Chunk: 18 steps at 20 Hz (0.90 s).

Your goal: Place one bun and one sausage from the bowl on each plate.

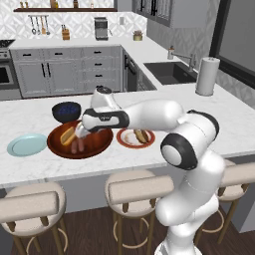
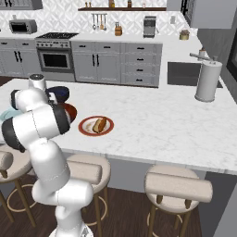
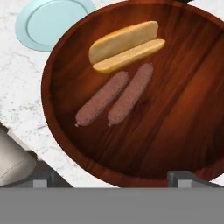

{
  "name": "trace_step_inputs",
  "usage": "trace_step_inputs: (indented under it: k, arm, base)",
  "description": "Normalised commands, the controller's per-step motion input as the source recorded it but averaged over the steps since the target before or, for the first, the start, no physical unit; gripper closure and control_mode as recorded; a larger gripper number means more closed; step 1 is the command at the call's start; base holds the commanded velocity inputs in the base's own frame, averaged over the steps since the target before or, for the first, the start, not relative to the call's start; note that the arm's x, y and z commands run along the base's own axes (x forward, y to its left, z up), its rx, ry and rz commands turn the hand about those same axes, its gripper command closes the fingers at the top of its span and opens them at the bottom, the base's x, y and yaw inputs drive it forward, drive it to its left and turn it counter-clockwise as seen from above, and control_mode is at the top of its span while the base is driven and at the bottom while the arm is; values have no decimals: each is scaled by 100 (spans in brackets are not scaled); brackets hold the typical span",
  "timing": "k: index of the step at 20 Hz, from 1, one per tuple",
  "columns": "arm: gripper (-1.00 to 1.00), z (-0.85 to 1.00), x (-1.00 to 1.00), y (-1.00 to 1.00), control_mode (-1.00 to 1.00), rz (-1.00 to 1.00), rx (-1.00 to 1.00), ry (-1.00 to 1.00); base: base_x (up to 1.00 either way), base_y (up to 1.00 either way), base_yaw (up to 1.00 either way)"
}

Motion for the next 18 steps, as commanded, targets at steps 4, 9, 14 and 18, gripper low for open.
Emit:
trace_step_inputs:
  k: [4,9,14,18]
  arm:
    - [-100,0,8,39,-100,5,-10,11]
    - [-100,-24,27,7,-100,-3,-8,0]
    - [-100,-27,17,12,-100,-6,-3,0]
    - [-100,-23,0,0,-100,-3,0,4]
  base:
    - [0,0,0]
    - [0,0,0]
    - [0,0,0]
    - [0,0,0]
